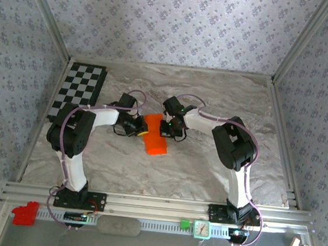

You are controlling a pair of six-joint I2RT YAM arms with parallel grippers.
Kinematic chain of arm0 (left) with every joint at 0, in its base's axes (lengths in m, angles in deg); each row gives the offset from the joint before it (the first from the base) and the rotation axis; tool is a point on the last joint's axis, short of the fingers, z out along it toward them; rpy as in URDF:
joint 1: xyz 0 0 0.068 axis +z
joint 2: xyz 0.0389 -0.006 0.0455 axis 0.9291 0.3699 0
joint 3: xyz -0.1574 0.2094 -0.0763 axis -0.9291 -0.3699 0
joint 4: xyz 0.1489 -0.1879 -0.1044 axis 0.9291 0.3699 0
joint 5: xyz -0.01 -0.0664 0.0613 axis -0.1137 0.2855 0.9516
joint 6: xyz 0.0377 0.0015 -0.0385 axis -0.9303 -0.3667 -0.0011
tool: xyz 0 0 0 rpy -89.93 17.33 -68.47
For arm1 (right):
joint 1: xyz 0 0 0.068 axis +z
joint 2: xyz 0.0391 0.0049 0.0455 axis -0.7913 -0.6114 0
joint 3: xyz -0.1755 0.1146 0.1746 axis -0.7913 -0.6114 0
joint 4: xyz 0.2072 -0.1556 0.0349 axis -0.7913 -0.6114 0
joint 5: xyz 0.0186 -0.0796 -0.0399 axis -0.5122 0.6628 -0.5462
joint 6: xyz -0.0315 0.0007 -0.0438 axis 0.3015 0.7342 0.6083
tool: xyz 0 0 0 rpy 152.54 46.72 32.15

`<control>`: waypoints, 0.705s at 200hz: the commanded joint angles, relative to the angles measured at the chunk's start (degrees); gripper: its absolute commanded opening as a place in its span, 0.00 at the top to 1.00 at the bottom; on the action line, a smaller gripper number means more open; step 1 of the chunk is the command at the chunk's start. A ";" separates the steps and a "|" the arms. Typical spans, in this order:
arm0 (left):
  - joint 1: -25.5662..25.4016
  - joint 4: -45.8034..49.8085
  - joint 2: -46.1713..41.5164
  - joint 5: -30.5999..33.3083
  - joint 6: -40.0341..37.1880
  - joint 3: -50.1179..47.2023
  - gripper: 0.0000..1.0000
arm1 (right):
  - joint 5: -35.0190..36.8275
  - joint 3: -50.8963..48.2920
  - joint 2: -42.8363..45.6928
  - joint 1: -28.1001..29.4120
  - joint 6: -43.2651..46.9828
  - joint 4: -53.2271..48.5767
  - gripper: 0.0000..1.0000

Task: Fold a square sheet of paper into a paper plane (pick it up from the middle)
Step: First fold the square sheet of paper in half at the center of the table.

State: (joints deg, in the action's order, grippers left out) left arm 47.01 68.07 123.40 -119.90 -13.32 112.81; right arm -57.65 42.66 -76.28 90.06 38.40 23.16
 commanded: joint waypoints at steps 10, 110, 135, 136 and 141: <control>3.55 5.97 -2.69 7.14 -4.31 -0.95 0.88 | 14.57 -6.10 -7.73 -1.41 1.62 -13.35 0.93; -2.74 -6.77 -0.96 -1.52 2.92 1.68 0.90 | 14.65 -5.05 -8.61 -1.20 1.62 -14.01 0.93; -2.13 -6.34 2.28 -0.20 2.16 3.58 0.90 | 14.74 -5.48 -8.41 -1.24 1.62 -14.01 0.94; -2.07 -6.21 2.33 -0.08 2.15 3.65 0.90 | 14.74 -5.48 -8.38 -1.22 1.62 -14.00 0.94; -1.95 -5.85 2.69 0.91 1.67 3.87 0.91 | 14.83 -5.57 -8.43 -1.22 1.62 -14.09 0.94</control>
State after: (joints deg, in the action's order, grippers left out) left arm 44.34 62.35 124.34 -119.99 -11.18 114.20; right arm -57.32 42.84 -76.73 90.19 38.57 22.94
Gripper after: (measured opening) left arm 0.098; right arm 0.067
